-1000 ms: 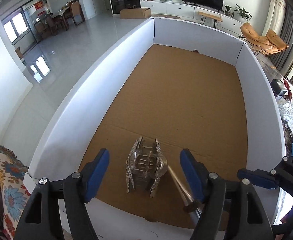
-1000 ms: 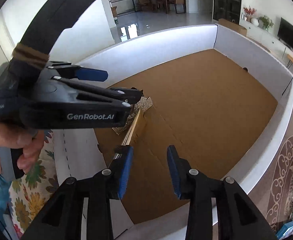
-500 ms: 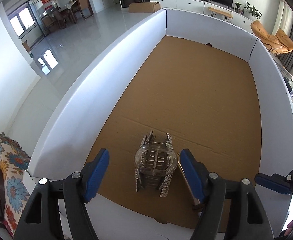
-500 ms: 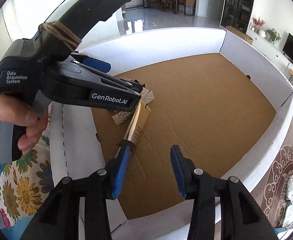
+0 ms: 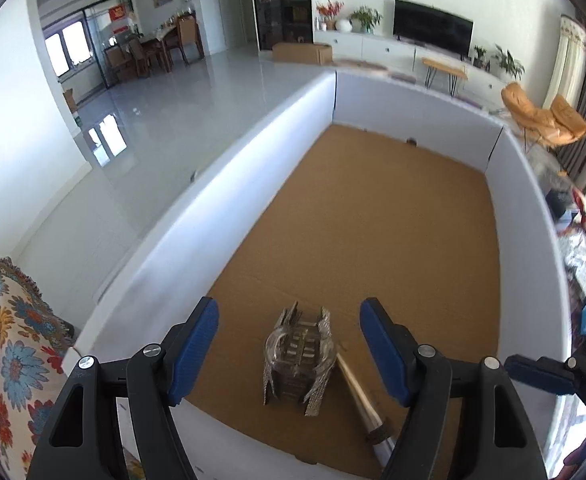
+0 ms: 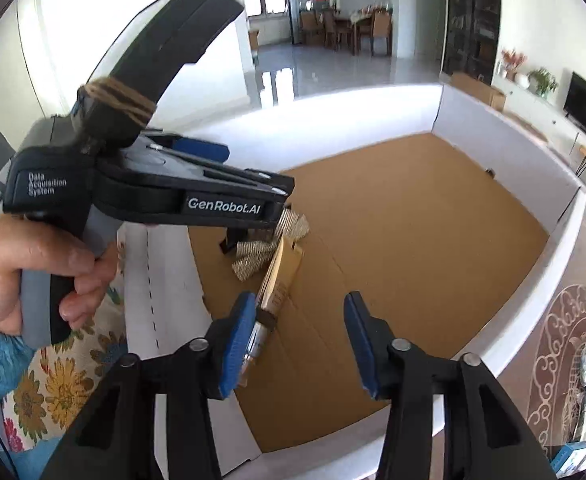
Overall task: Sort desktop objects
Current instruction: 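Lower and release the acrylic holder and gold tube into the bin with both tools, then return both tools to the table and move the left tool toward the blue medicine box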
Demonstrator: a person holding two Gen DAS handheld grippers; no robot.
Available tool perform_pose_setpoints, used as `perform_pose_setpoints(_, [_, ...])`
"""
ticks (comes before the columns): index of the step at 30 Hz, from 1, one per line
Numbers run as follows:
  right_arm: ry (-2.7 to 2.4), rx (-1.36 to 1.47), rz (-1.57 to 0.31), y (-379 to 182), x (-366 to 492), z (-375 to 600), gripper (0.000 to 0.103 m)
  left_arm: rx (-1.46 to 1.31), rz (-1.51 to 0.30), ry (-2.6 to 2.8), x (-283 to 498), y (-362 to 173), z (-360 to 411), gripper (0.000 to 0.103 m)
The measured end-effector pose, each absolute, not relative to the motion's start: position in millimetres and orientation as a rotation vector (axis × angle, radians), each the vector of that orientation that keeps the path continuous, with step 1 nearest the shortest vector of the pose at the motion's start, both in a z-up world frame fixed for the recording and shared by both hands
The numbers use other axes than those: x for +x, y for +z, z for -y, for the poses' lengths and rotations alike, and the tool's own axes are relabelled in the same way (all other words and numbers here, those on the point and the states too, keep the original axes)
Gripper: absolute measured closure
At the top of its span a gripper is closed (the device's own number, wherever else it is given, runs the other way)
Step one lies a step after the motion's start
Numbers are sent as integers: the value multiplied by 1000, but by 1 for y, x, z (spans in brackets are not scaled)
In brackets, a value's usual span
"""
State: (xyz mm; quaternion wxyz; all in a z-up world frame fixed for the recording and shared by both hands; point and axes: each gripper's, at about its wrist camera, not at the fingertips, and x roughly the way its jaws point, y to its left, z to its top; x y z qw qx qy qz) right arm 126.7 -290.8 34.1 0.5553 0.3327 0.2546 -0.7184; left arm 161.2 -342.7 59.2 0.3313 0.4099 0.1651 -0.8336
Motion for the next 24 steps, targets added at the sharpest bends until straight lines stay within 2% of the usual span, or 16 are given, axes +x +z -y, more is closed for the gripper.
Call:
perform_pose_setpoints(1, [-1732, 742, -574, 43, 126, 282, 24, 1014, -426, -2204, 164, 72, 337, 31])
perform_pose_setpoints(2, [-1772, 697, -544, 52, 123, 271, 9, 969, -410, -2226, 166, 85, 331, 30])
perform_pose_setpoints(3, [-1803, 663, -519, 59, 119, 259, 7, 936, -388, -2248, 168, 98, 323, 28])
perform_pose_setpoints(4, [-1837, 637, -495, 65, 112, 245, 7, 908, -359, -2274, 167, 109, 314, 25])
perform_pose_setpoints(6, [-1907, 610, -459, 75, 110, 204, 7, 863, -306, -2340, 166, 130, 288, 14])
perform_pose_setpoints(9, [-2039, 587, -415, 77, 94, 138, 0, 825, -255, -2477, 159, 154, 240, 9])
perform_pose_setpoints(11, [-2147, 594, -404, 71, 81, 88, 0, 826, -227, -2582, 148, 164, 201, 8])
perform_pose_setpoints(13, [-2239, 644, -395, 62, 68, 40, 0, 854, -200, -2676, 134, 166, 158, 0])
perform_pose_setpoints(14, [-2283, 675, -384, 56, 62, 15, 0, 876, -189, -2723, 128, 165, 138, 0])
perform_pose_setpoints(20, [-2503, 955, -359, 24, 24, -129, 0, 1152, -83, -2849, 64, 102, 36, 0])
perform_pose_setpoints(24, [-2554, 1168, -305, -4, -2, -180, 0, 1305, -8, -2837, 27, 45, 7, 0])
